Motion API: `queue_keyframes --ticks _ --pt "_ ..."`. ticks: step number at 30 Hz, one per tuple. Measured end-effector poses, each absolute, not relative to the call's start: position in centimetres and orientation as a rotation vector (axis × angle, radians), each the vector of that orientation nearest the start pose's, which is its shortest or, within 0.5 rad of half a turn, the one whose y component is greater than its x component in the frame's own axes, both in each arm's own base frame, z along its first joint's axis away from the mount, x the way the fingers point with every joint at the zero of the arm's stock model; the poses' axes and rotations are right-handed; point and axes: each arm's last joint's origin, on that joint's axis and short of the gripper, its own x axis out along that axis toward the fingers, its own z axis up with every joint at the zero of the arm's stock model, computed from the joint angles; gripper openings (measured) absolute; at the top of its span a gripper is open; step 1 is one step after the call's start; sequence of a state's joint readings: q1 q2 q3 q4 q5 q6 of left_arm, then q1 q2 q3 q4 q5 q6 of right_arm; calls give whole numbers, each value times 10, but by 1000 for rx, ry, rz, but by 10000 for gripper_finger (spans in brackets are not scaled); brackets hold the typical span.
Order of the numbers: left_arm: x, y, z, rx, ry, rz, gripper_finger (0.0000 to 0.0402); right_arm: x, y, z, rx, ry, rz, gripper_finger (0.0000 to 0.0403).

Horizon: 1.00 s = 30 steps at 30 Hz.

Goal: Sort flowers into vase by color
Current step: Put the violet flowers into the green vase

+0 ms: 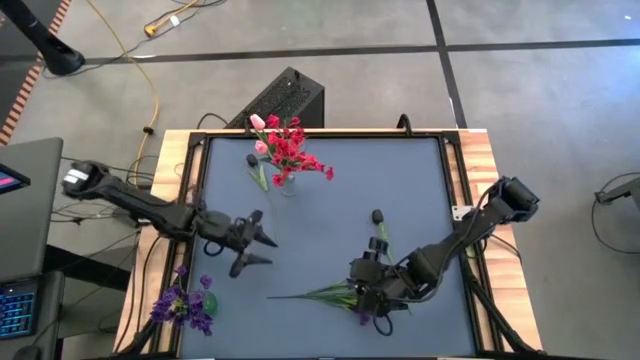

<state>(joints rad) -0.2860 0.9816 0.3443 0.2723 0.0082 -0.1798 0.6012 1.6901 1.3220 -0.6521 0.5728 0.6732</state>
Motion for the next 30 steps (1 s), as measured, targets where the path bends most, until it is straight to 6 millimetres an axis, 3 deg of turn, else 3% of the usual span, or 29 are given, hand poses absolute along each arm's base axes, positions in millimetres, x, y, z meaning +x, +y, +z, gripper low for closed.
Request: queue_keyframes --ticks 8,16,22,30 --pt "209 -96 166 -5 312 -311 210 291 196 255 69 793 -222 214" --pt "250 -118 132 37 490 -274 210 292 195 255 119 784 -243 214" --pt "276 -130 119 69 608 -272 210 292 195 255 119 785 -243 214" --pt "278 -144 116 77 684 -306 210 291 196 255 114 787 -241 214"
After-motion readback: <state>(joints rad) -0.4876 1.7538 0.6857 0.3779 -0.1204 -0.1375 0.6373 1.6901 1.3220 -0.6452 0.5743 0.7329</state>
